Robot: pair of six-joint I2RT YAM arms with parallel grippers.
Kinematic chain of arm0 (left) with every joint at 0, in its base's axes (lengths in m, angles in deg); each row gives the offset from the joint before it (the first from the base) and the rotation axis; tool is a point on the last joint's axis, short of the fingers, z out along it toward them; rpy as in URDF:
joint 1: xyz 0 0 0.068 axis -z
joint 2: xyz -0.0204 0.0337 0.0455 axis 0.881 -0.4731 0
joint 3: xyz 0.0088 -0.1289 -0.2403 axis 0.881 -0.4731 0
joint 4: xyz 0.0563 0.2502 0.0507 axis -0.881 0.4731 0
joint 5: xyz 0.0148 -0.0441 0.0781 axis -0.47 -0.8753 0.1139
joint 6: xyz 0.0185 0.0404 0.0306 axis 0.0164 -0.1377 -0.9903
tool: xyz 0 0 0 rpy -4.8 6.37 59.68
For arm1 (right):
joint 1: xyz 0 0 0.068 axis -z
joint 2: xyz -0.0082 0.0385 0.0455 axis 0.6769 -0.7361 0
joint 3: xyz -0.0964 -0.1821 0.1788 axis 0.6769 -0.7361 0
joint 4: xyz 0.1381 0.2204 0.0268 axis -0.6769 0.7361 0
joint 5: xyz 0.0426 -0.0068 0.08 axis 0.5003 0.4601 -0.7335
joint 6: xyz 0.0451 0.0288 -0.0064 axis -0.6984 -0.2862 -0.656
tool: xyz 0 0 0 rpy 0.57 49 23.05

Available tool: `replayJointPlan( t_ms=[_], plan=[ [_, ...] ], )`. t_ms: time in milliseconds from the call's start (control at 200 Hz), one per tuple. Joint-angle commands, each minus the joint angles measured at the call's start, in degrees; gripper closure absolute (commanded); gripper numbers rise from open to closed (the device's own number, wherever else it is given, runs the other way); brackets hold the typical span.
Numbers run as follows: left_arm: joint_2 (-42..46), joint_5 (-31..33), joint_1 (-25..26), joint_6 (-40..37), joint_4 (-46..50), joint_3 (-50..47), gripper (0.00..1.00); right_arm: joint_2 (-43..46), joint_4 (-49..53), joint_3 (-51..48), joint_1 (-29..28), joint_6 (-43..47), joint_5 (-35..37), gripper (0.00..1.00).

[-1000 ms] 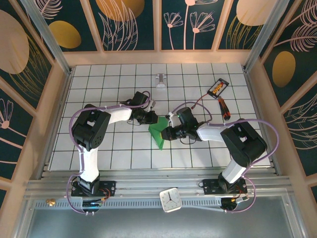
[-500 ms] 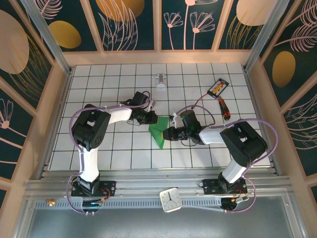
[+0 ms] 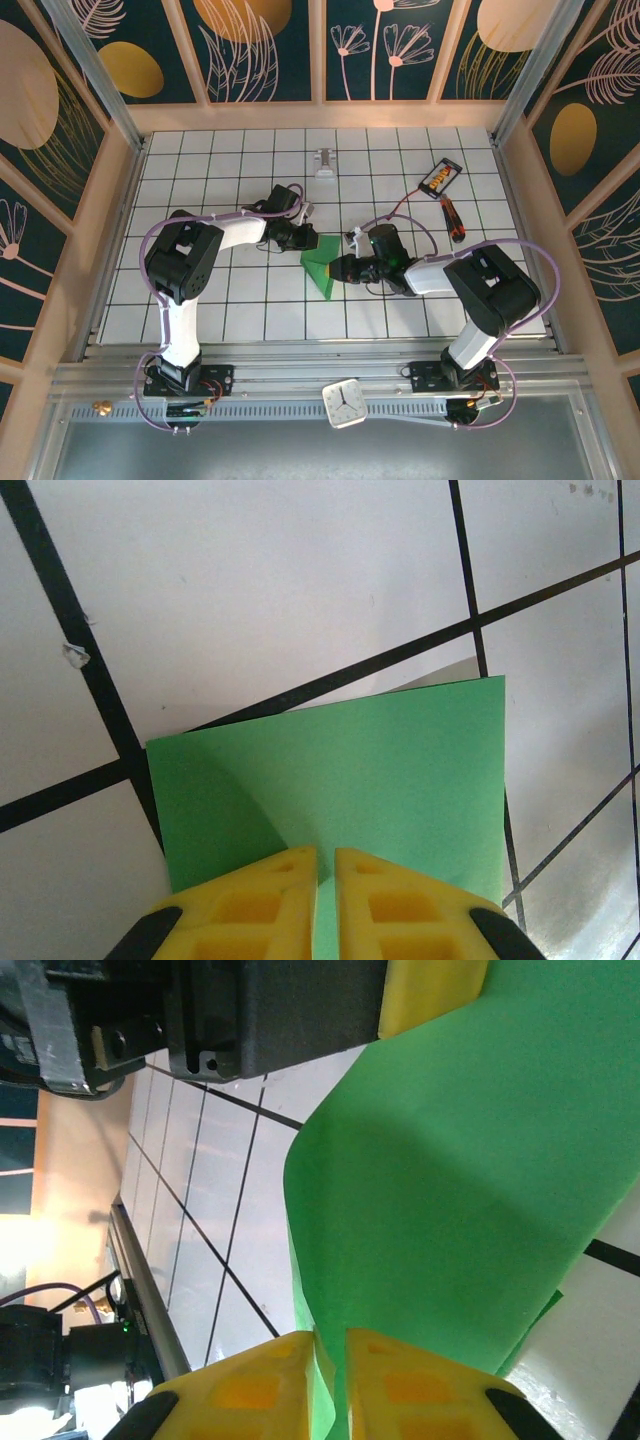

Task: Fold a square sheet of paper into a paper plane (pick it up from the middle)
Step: Third fold the triangle at the center of the table.

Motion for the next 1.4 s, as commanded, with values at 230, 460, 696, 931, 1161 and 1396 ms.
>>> replayJointPlan(
  t_ms=[230, 460, 696, 931, 1161, 1396],
  plan=[
    [-1.5, 0.8, 0.0, -0.8, 1.4, -1.0, 0.86, 0.4, -5.7, -1.1, 0.7, -3.1, -0.9, 0.94],
    [-1.5, 0.6, 0.0, -0.5, 1.0, -1.4, 0.86, -0.5, -2.6, 0.3, 1.8, -1.2, -0.2, 0.99],
    [-1.0, 0.4, 0.0, 0.1, 0.4, -1.6, 0.86, -2.4, 0.6, 2.0, 2.8, 1.6, -0.5, 0.99],
    [-0.7, 0.5, 0.1, 0.7, 0.2, -1.8, 0.86, -4.2, 3.8, 3.7, 4.9, 3.9, -0.4, 0.99],
    [-0.7, 0.4, 0.1, 1.0, 0.0, -1.7, 0.85, -5.8, 6.7, 5.8, 5.3, 6.1, 0.0, 0.99],
    [-0.6, 0.5, 0.1, 0.9, 0.1, -1.7, 0.85, -7.1, 6.3, 6.5, 4.9, 5.8, -1.1, 0.99]
  ],
)
